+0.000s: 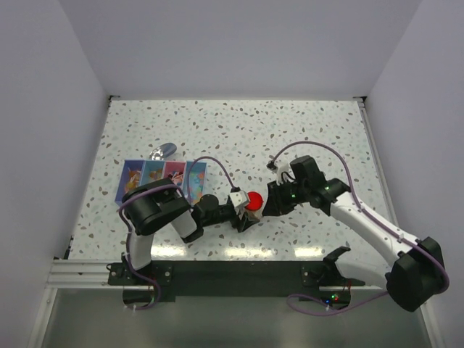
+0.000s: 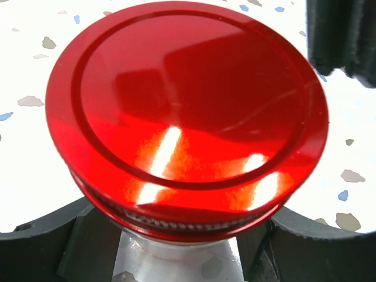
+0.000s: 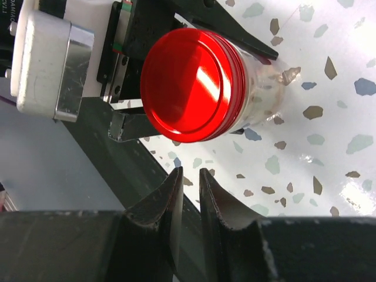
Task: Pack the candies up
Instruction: Screw the bottle lid onto the packing bottle.
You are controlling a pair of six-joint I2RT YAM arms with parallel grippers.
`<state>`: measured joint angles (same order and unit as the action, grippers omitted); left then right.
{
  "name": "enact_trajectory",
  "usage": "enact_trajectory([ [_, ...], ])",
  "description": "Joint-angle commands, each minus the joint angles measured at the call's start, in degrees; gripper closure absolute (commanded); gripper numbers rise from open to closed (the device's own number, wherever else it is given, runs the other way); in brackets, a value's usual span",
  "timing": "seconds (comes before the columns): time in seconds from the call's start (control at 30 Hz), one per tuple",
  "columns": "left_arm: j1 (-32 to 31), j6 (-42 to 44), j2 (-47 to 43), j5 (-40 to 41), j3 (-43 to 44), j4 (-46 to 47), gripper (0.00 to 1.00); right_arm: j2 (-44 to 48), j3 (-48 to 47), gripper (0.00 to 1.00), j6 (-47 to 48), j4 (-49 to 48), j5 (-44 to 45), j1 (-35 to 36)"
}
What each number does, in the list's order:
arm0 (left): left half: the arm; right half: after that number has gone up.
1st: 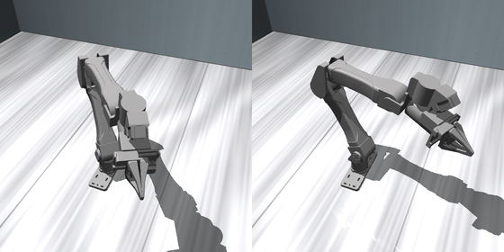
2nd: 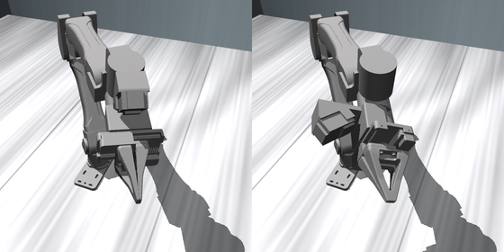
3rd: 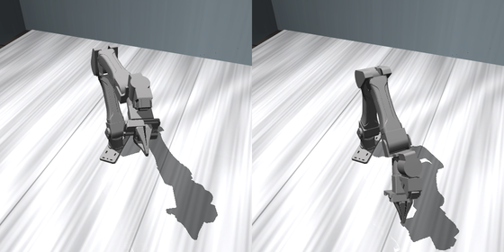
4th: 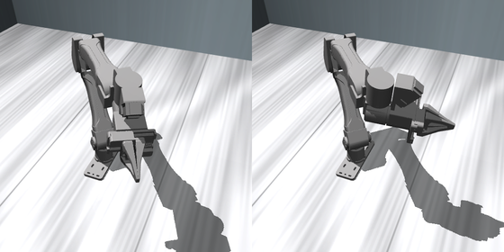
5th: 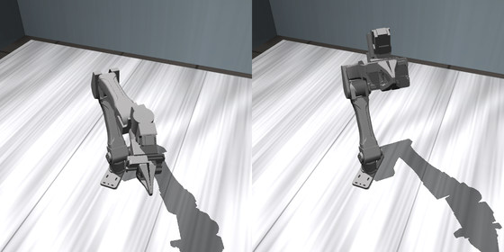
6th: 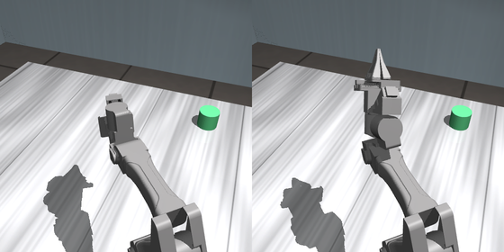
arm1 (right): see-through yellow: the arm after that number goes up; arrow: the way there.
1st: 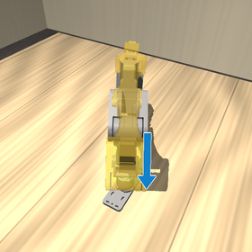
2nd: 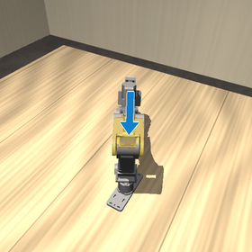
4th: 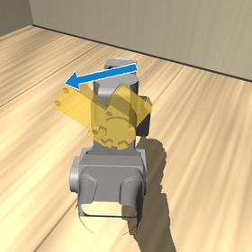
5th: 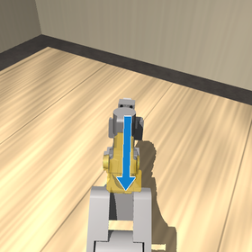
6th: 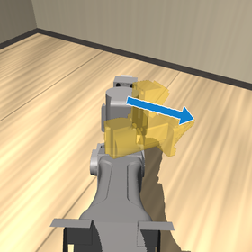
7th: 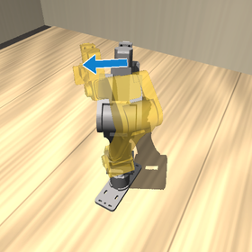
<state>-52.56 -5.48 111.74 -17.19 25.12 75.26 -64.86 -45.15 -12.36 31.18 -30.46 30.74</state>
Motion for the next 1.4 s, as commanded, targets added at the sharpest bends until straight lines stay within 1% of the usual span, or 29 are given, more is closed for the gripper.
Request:
enact_trajectory([
  [0.0, 0.35, -0.59, 0.32, 1.11, 1.07, 4.36, 0.53, 3.33, 0.85, 0.79, -3.99, -1.74, 2.33, 0.37],
  [0.07, 0.35, -0.59, 0.32, 0.84, 0.72, 4.54, 0.53, 3.95, 0.41, 0.79, -3.73, -1.56, 4.79, 0.11],
  [0.17, 0.26, -0.76, 0.14, 0.23, 0.01, 4.80, 0.53, 1.76, -4.05, 0.77, -1.19, -0.77, 4.53, -1.38],
  [0.23, 0.35, -0.77, 0.06, 0.14, -0.42, 4.89, 0.53, -2.17, -6.96, 0.72, 0.75, -0.07, 3.83, -1.91],
  [0.27, 0.26, -0.77, 0.05, 0.14, -0.60, 4.80, 0.53, -3.85, -9.93, 0.70, 2.32, 0.02, 3.22, -1.91],
  [0.33, 0.26, -0.76, -0.12, 0.05, -0.60, 4.45, 0.53, -6.67, -12.85, 0.69, 3.74, 0.02, 2.51, -2.00],
  [0.37, 0.35, -0.59, -0.21, 0.14, -0.52, 4.19, 0.53, -9.55, -15.56, 0.67, 5.05, 0.11, 1.55, -2.09],
  [0.57, 0.35, -0.50, -0.56, 0.49, 0.01, 2.52, 0.53, -16.96, -20.68, 0.66, 9.28, 1.78, -1.35, -1.91],
  [0.67, 0.35, -0.41, -1.00, 0.84, 0.89, 0.94, 0.53, -16.62, -18.76, 0.68, 9.11, 0.90, -3.90, -1.91],
  [0.87, 0.26, -0.68, -0.56, 1.28, 2.56, -1.44, 0.54, -13.02, -13.58, 0.73, 7.97, 0.73, -4.96, -1.83],
  [1.13, 0.26, -0.85, -1.26, 2.07, 3.35, -4.24, 0.58, -6.34, -6.72, 0.76, 4.02, -0.33, -3.47, -1.74],
  [1.3, 0.26, -0.68, -1.18, 2.25, 3.53, -5.04, 0.58, -2.47, -2.94, 0.76, 0.59, -2.17, -3.12, -1.56],
  [1.37, 0.26, -0.68, -1.18, 2.25, 3.53, -5.13, 0.59, -0.97, -2.49, 0.76, 0.49, -1.22, -1.90, -1.56],
])
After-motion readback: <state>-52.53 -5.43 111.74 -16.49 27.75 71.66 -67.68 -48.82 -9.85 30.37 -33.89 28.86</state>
